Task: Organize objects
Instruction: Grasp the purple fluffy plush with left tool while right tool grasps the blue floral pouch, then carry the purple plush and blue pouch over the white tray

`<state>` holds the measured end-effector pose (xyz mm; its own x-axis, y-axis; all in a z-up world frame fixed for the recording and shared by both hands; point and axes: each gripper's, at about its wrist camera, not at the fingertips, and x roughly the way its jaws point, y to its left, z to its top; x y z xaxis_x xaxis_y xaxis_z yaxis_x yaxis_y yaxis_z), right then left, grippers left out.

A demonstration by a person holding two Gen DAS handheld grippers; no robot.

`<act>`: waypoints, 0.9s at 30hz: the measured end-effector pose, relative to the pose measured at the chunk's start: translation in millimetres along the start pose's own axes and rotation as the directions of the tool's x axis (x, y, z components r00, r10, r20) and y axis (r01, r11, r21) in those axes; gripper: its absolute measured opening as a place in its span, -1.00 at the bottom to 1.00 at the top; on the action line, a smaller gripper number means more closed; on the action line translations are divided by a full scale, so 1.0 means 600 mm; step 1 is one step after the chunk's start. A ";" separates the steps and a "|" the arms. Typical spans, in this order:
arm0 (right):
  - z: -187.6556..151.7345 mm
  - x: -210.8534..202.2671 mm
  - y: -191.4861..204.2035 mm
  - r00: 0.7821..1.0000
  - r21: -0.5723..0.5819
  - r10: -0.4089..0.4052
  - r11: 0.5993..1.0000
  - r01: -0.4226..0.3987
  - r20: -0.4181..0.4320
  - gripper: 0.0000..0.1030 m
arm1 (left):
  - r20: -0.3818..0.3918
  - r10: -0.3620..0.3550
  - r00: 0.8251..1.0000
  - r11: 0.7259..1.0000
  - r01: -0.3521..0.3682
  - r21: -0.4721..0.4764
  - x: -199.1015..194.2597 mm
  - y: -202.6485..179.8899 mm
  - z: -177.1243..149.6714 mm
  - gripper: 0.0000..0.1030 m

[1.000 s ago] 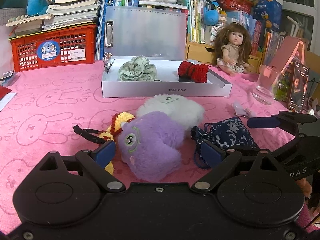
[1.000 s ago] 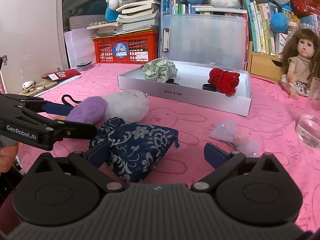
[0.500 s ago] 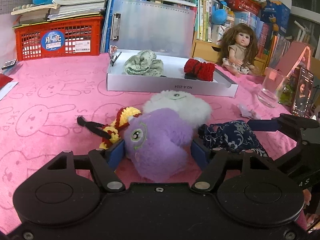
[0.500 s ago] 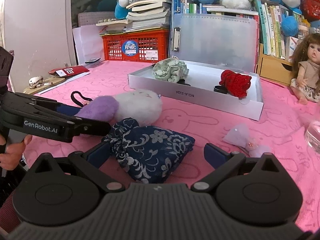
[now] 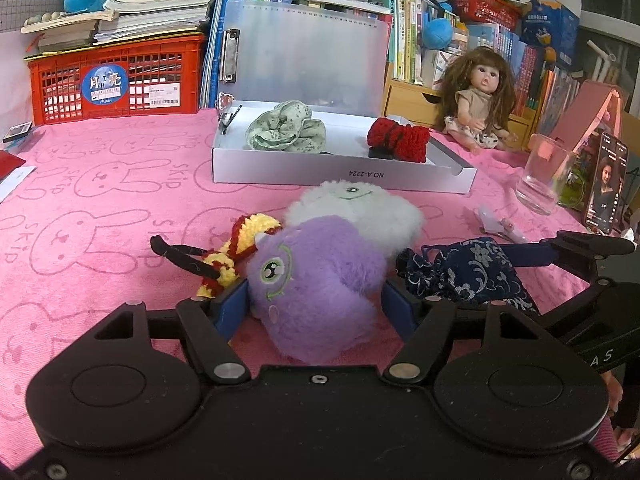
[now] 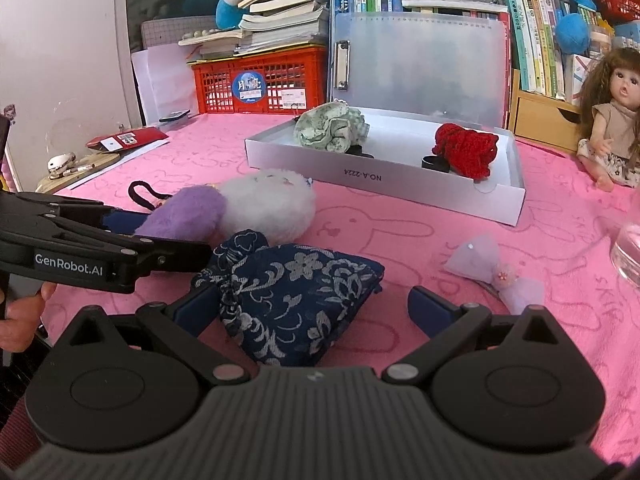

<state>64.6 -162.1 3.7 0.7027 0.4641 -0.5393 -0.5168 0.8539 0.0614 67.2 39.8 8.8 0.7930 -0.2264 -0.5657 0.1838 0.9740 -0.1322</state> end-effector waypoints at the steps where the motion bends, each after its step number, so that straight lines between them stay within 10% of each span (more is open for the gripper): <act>1: 0.000 0.000 0.000 1.000 0.000 0.000 1.000 0.000 -0.002 1.00 | 0.000 0.000 1.000 1.000 0.000 0.000 0.000 0.000 0.000 0.35; 16: 0.000 -0.003 0.000 1.000 0.004 0.003 1.000 -0.003 0.004 0.99 | 0.024 0.028 0.999 1.000 -0.029 0.004 -0.001 -0.002 -0.002 0.12; 27: 0.000 -0.006 0.010 1.000 0.032 0.011 0.999 -0.012 0.006 0.60 | 0.048 0.036 0.998 0.999 -0.036 0.009 -0.020 -0.007 -0.007 0.04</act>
<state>58.7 -158.6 6.2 0.6998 0.4752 -0.5333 -0.5091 0.8555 0.0943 54.4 38.5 12.9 0.8260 -0.1912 -0.5303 0.1604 0.9816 -0.1040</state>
